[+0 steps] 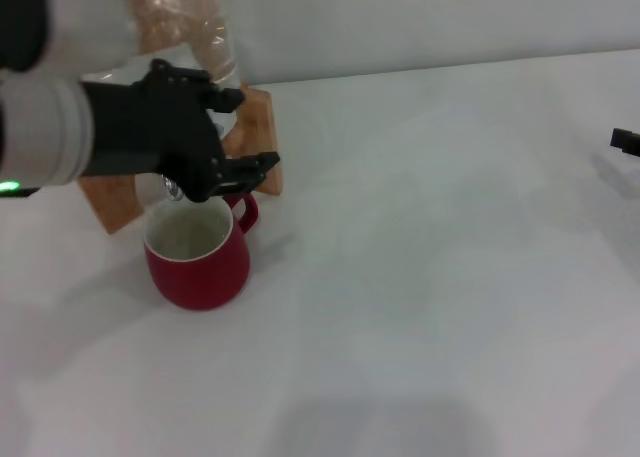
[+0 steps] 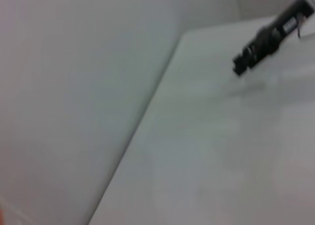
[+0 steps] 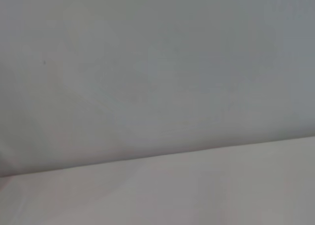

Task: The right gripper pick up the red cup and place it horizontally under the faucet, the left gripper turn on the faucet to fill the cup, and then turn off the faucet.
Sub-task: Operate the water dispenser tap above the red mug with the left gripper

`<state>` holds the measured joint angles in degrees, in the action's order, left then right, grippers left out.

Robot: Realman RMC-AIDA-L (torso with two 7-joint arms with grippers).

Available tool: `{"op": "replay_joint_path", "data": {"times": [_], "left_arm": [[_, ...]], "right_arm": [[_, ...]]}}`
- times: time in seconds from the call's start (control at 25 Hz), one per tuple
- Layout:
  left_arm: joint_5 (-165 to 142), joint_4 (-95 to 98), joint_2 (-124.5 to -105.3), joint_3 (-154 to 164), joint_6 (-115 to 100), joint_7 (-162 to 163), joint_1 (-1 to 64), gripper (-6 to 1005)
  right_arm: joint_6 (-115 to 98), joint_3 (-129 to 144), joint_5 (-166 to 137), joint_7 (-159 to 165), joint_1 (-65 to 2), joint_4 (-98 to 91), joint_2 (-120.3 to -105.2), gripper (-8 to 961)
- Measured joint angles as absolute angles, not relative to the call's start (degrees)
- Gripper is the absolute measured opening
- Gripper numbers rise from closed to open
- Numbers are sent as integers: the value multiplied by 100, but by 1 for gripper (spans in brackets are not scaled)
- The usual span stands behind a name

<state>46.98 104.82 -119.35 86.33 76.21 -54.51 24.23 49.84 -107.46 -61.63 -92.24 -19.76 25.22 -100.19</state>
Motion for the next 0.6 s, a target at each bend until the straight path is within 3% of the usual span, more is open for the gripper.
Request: {"op": "replay_joint_path", "data": {"times": [0.6], "left_arm": [[7926,10282,-11939,7874,7278,-6653,241,662]], "right_arm": [[5124,-10837,-6154,-9258,-1877,2599,-10037,545]]}}
